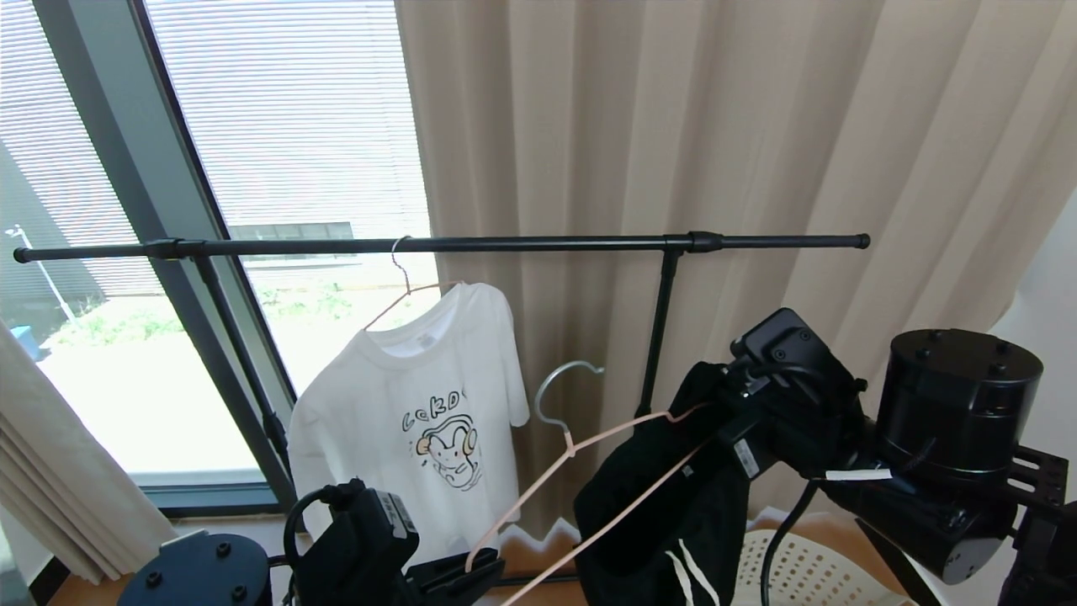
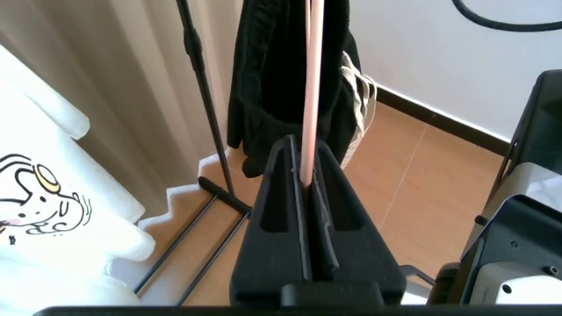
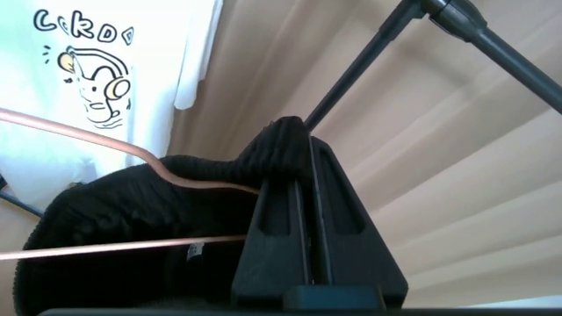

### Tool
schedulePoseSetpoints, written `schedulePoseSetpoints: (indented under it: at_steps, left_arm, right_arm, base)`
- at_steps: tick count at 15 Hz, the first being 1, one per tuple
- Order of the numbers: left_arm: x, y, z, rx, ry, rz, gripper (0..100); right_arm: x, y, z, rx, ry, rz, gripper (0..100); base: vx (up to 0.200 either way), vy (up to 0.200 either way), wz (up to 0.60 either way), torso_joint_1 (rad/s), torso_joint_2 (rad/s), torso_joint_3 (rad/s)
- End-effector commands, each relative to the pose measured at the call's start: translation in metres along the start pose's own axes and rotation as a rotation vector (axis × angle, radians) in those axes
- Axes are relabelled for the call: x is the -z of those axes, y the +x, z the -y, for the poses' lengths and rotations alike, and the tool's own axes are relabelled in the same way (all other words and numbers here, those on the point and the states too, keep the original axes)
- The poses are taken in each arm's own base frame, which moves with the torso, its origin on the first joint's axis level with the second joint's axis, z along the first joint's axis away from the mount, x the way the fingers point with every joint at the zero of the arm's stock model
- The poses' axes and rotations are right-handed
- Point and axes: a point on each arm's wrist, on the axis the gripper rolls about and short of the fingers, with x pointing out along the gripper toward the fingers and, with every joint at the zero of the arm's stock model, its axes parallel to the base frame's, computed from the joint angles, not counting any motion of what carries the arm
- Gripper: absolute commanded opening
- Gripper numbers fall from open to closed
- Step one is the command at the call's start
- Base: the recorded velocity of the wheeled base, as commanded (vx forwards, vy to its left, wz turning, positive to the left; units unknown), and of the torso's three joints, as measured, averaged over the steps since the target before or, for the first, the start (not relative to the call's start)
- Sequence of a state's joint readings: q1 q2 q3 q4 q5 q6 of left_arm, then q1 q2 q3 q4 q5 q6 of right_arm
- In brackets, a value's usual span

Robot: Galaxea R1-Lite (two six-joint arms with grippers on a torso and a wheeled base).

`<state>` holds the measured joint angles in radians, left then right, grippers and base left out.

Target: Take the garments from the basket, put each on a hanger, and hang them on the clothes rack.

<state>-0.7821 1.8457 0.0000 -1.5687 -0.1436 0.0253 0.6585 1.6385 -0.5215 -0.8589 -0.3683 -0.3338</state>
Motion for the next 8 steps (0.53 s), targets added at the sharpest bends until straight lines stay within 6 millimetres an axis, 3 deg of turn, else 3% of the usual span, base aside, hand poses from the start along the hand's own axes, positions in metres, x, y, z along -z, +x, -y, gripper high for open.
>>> schedulePoseSetpoints:
  at_steps: [1, 8]
  left_arm:
    - [0.005, 0.003, -0.003, -0.010, -0.008, -0.026, 0]
    - [0.009, 0.006, -0.001, -0.006, -0.008, -0.046, 0]
  right_arm:
    - [-0.005, -0.008, -0.001, -0.010, 0.004, 0.025, 0]
    - [-0.007, -0.009, -0.013, -0.053, 0.007, 0.037, 0]
  base:
    - [0.000, 0.000, 0.00, 0.000, 0.00, 0.000]
    - [0.000, 0.000, 0.00, 0.000, 0.00, 0.000]
